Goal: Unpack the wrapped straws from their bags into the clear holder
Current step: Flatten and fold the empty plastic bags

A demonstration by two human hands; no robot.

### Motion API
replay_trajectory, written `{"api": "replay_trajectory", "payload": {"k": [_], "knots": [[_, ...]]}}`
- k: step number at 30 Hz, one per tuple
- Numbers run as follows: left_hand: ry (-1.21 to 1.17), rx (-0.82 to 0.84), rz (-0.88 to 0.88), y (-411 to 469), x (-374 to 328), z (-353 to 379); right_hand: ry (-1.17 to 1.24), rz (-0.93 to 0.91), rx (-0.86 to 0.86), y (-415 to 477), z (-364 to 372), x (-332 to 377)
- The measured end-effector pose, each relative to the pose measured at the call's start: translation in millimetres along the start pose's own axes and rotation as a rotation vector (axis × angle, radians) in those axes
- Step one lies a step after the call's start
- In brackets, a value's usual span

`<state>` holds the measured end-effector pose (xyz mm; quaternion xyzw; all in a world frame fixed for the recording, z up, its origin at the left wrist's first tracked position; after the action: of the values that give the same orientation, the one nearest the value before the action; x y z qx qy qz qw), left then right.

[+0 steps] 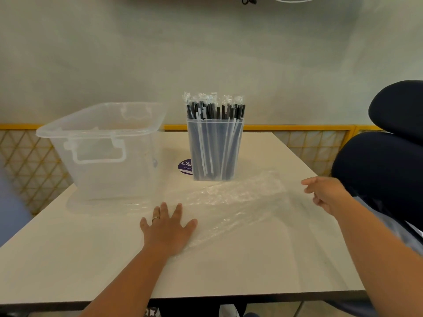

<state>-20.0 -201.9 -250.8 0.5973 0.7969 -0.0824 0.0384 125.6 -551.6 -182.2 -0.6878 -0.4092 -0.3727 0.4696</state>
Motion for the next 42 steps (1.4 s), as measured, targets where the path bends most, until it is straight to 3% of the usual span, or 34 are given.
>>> {"api": "replay_trajectory", "payload": {"k": [5,8,11,14,17,19,22,28,33,38,42], "knots": [[0.151,0.013,-0.045,-11,-6,-7,-0.227,-0.367,-0.168,-38,12,37],[0.315,-0.064,-0.033,-16,-27,-24,-0.558,-0.576,-0.059,-76,75,38],[0.328,-0.162,0.039,-18,-48,-36,-1.045,-0.467,0.145,-91,132,-3],[0.215,-0.258,0.303,-12,-58,-39,-1.339,-0.415,0.334,-93,157,-46],[0.068,-0.155,0.600,-6,-58,-30,-1.358,-0.569,0.512,-98,161,-62],[0.094,-0.051,0.678,-4,-56,-21,-1.397,-0.657,0.627,-103,157,-66],[0.104,0.058,0.677,-5,-49,-9,-1.414,-0.725,0.689,-102,145,-69],[-0.029,0.138,0.578,-17,-13,1,-1.235,-0.691,0.544,-77,110,-66],[-0.053,0.318,0.650,-52,5,-2,-1.283,-0.674,0.551,-82,95,-70],[0.008,0.448,0.656,-70,16,-3,-1.329,-0.647,0.569,-89,89,-75],[0.102,0.431,0.662,-76,18,-2,-1.284,-0.640,0.559,-97,88,-79]]}}
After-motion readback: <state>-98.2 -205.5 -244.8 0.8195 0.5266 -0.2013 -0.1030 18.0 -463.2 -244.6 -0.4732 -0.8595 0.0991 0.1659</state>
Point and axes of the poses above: each hand's wrist, its own y-axis towards the middle knuckle, its own z-axis out of the palm, x = y × z, the point moved 6 cm from there along y, towards the middle knuckle, and after that the axes turned 9 degrees about z, right-handed, at the moved point
